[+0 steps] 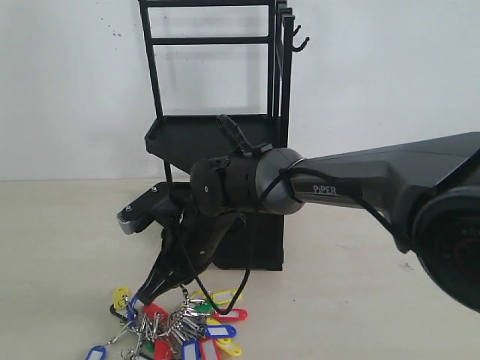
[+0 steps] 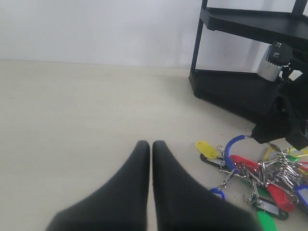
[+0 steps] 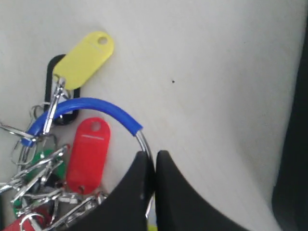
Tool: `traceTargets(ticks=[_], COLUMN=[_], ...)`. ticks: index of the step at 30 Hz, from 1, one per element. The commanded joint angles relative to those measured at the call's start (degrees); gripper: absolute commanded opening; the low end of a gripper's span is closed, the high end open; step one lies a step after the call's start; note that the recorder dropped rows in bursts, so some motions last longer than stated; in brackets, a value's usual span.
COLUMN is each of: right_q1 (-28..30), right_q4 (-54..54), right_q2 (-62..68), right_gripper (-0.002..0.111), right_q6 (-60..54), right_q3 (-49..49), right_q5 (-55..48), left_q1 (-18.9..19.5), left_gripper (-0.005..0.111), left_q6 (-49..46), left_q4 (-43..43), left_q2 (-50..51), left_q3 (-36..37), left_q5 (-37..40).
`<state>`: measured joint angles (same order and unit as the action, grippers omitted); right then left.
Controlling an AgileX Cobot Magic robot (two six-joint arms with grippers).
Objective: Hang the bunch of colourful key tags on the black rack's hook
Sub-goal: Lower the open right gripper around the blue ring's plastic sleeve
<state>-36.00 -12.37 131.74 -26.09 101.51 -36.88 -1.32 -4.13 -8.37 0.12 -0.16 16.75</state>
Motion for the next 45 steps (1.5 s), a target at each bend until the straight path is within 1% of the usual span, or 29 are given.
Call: traceTargets(ticks=[1,8,16,24,28,33,38,45], right_q1=[0.0,0.0,0.0,0.0,0.0,0.0,0.0,0.0], right_q4=[-0.3,-1.6,-12.2,-15.2,-18.7,-19.2,-24.7,-25.2], right_q2=[-2.8,-4.1,-4.2,-4.5,-4.7,-5.5,-7.6,-7.7], right_gripper=[0.000,0.000,0.000,0.000,0.000,0.000,0.000,0.000], right_q6=[0.3,-0.8,-7.3,-8.2,-10.4,-10.7,-14.0,-13.8], right_q3=[-0.2,-0.2,-0.2,-0.2,-0.2,-0.2,-0.2,-0.2], right_q5=[-1.1,-8.1,-15.1,-16.4,-17.1,-19.6,-23.5,-25.6], left_q1=[0.1,0.1,0.1,0.1,0.1,0.1,0.1,0.1], left_gripper=[0.004,0.004,0.004,0.004,0.004,0.004,0.004,0.004], left_q6=[-0.2,-0.2,-0.2,-0.2,-0.2,-0.2,-0.2,-0.2], left_q4=[0.3,0.3,0.3,0.3,0.3,0.3,0.3,0.3], left_q2=[-0.1,-0.1,-0.1,-0.1,-0.1,-0.1,-0.1,-0.1], left_q3=[0.2,0.2,0.2,0.2,0.2,0.2,0.2,0.2], left_q5=[-0.2,-0.2,-0.2,-0.2,-0.2,-0.2,-0.2,-0.2])
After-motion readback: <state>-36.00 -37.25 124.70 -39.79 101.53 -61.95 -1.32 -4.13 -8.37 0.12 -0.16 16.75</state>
